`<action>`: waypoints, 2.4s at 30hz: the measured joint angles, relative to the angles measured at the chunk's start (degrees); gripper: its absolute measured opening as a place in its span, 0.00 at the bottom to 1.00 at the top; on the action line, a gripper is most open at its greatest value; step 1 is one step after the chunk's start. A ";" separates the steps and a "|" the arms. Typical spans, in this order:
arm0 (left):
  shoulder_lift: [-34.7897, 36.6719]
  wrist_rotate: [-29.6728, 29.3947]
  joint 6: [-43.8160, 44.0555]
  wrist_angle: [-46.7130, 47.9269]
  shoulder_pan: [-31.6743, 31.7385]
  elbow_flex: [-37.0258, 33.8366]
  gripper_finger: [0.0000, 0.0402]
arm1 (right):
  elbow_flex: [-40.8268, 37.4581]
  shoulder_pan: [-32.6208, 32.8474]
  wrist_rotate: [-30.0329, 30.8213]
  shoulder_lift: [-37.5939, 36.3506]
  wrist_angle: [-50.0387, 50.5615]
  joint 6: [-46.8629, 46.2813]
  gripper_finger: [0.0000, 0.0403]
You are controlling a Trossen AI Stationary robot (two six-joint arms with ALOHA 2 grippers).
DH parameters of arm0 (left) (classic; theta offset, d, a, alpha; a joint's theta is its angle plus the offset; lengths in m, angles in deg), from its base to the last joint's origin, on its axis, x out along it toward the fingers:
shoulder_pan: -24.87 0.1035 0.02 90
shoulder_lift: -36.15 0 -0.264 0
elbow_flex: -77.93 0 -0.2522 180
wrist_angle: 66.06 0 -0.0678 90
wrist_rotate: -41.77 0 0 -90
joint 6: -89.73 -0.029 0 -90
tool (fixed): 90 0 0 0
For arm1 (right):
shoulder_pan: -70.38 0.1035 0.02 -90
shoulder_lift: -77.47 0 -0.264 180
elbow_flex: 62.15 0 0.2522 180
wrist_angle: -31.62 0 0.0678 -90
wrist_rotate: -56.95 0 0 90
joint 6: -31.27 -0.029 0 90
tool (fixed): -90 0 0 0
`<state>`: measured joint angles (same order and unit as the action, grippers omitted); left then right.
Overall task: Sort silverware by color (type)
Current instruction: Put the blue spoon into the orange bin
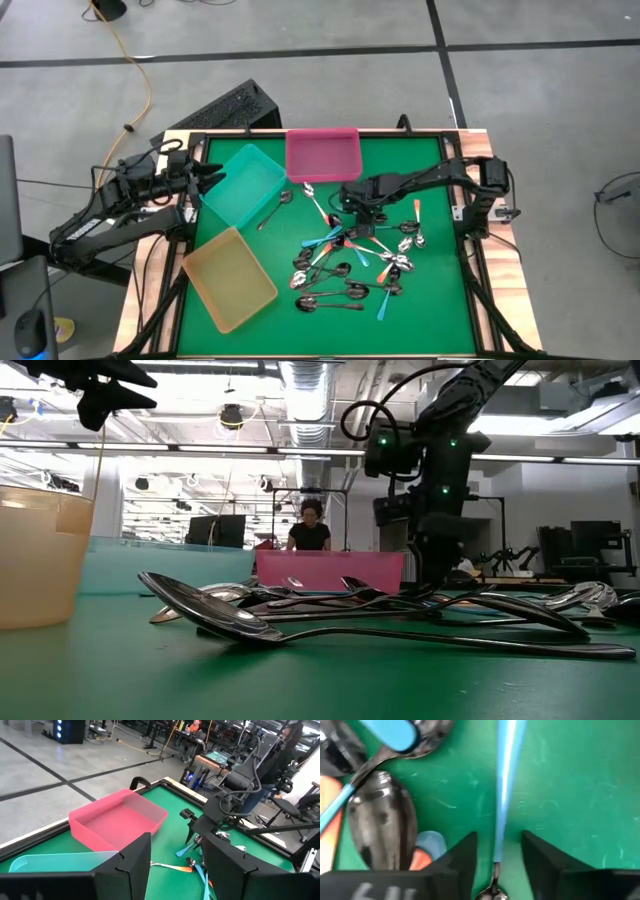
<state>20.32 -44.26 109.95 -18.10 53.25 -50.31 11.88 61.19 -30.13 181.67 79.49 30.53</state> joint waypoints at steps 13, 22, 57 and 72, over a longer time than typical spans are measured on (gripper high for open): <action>0.00 -1.33 -1.12 -0.11 -0.02 0.00 0.39 | -0.13 -0.08 0.47 0.11 -0.08 -5.04 0.02; 0.00 -1.84 0.00 -0.22 0.00 0.00 0.39 | -0.44 0.85 1.90 -7.57 -0.74 -11.22 0.02; 0.03 -8.94 -1.09 -12.28 0.00 -0.02 0.39 | 49.57 16.14 -19.91 30.85 -59.77 -4.59 0.01; 0.04 -11.15 -1.04 -12.12 0.00 -0.02 0.39 | 72.20 17.79 -27.58 50.09 -47.41 -7.77 0.01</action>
<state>20.36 -55.41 108.91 -30.22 53.25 -50.33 84.07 78.98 -57.71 231.76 32.08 22.76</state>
